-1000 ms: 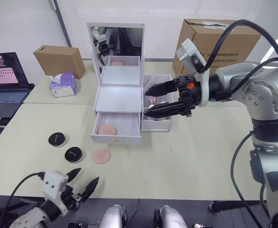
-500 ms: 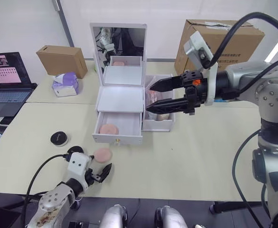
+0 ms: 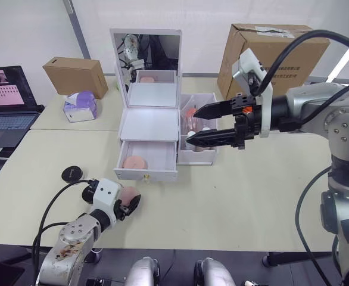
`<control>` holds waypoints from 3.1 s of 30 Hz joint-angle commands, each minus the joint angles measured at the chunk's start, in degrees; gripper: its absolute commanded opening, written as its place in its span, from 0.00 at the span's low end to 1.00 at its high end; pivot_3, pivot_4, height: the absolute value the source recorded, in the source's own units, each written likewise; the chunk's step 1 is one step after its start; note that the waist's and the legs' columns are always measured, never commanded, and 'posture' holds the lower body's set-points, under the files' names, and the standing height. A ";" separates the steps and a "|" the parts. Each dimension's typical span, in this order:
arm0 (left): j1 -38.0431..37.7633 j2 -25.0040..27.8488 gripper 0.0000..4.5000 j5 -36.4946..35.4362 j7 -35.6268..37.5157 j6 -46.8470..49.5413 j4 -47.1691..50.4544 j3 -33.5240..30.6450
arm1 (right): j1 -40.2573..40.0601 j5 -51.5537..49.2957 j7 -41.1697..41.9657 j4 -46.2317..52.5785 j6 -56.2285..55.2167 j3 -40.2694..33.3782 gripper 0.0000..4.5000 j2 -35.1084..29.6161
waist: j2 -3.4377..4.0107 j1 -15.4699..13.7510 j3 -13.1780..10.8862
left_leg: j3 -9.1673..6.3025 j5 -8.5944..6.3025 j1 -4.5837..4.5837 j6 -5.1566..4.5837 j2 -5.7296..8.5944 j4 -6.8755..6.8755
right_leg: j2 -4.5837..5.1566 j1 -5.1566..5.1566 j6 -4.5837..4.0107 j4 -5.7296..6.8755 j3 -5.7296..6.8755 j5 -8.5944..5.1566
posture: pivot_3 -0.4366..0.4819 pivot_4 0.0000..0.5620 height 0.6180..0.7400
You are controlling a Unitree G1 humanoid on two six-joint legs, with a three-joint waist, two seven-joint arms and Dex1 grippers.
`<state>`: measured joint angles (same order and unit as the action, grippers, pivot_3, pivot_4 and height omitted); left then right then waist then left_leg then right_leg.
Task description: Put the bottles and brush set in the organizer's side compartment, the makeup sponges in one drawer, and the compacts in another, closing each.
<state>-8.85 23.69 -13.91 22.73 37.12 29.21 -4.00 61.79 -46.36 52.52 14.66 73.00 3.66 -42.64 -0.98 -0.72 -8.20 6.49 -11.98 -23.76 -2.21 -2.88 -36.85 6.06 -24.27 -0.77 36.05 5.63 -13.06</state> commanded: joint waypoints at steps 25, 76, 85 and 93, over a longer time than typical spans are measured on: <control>10.24 40.62 0.66 -42.48 35.01 12.38 -3.07 -27.46 | -2.61 1.18 4.03 -0.87 -8.46 -0.89 1.00 1.03 | 0.20 -0.44 -0.13 | 0.00 -0.29 -0.07 0.49 0.03 0.06 | 0.07 -0.10 0.32 -0.10 0.23 -0.29 | 0.48 0.27 0.92; 27.93 30.69 0.99 -37.17 47.63 25.85 -9.31 -20.32 | -7.84 -17.02 -9.32 7.25 0.00 -10.54 1.00 -3.77 | 0.10 1.51 -0.18 | -0.15 0.20 0.18 0.10 -0.11 0.02 | -0.81 -0.05 0.38 0.01 -0.70 -0.30 | 0.48 0.27 0.92; -4.45 12.95 0.71 -37.02 33.99 17.04 2.14 -32.70 | -5.26 -12.62 -4.01 3.14 -4.57 -5.35 1.00 -1.48 | 0.06 0.35 -0.20 | -0.06 0.17 0.40 0.13 -0.03 0.10 | -0.56 0.04 0.38 -0.02 -1.09 -0.32 | 0.48 0.27 0.92; -9.72 -3.01 0.13 -24.24 23.17 -3.58 6.09 -20.41 | -5.63 -12.08 -3.97 3.69 -4.36 -5.61 1.00 -1.50 | -0.08 -0.58 -0.16 | 0.00 -0.16 0.23 0.54 0.04 0.08 | -0.04 0.03 -0.16 -0.14 -0.95 -0.08 | 0.48 0.27 0.92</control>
<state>-19.43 21.31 -39.41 47.82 37.28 32.97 -25.19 55.54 -58.48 48.53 17.36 69.37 -0.59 -43.82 -1.06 -1.29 -8.36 6.48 -12.14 -23.54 -1.67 -2.85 -36.77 6.01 -24.25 -0.91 35.92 4.71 -13.14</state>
